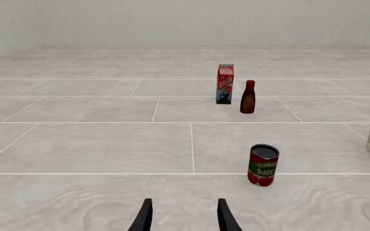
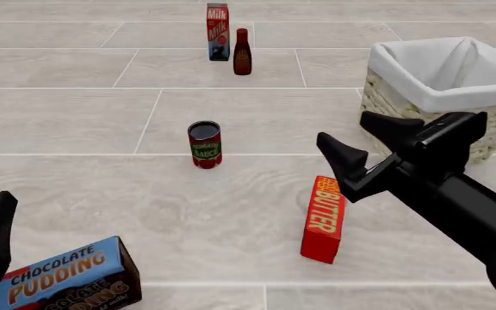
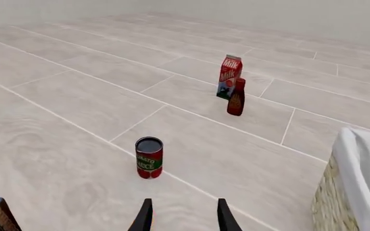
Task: Pick the tomato sauce and place it in the basket.
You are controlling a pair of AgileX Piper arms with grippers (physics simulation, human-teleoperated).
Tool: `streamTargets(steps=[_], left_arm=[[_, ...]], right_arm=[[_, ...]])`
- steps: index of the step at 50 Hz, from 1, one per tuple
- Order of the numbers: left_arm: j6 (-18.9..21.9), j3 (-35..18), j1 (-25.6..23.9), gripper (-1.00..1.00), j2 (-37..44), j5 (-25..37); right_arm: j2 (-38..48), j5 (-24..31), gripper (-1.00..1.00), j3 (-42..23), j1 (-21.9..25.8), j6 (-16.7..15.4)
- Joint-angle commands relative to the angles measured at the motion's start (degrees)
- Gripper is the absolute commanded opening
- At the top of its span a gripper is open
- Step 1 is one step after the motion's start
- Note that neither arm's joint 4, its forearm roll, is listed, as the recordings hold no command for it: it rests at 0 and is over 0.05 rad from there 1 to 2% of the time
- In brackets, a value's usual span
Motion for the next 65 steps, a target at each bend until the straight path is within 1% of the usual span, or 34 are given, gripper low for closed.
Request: streamTargets(steps=[1, 9, 16, 28, 32, 48, 55, 65], left_arm=[[0.0, 0.0, 0.0, 1.0, 0.0, 0.0], [0.0, 0.0, 0.0, 1.0, 0.0, 0.0], [0.0, 0.0, 0.0, 1.0, 0.0, 0.0], [0.0, 0.0, 0.0, 1.0, 0.0, 0.0], [0.0, 0.0, 0.0, 1.0, 0.0, 0.0], [0.0, 0.0, 0.0, 1.0, 0.0, 0.0], [0.0, 0.0, 0.0, 1.0, 0.0, 0.0], [0.0, 0.0, 0.0, 1.0, 0.0, 0.0]], right_arm=[[4.2, -1.3, 1.0, -2.5, 1.1, 0.5], [7.5, -3.2, 1.0, -3.3, 1.2, 1.5], [11.4, -5.4, 1.0, -4.4, 2.6, 2.4], [14.9, -5.5, 1.0, -6.7, 3.3, 3.0], [15.9, -6.2, 1.0, -7.0, 3.5, 3.7], [22.7, -8.5, 1.0, -10.1, 4.4, 3.4], [24.8, -8.4, 1.0, -11.4, 4.6, 4.2], [27.1, -8.3, 1.0, -13.1, 5.6, 3.4]])
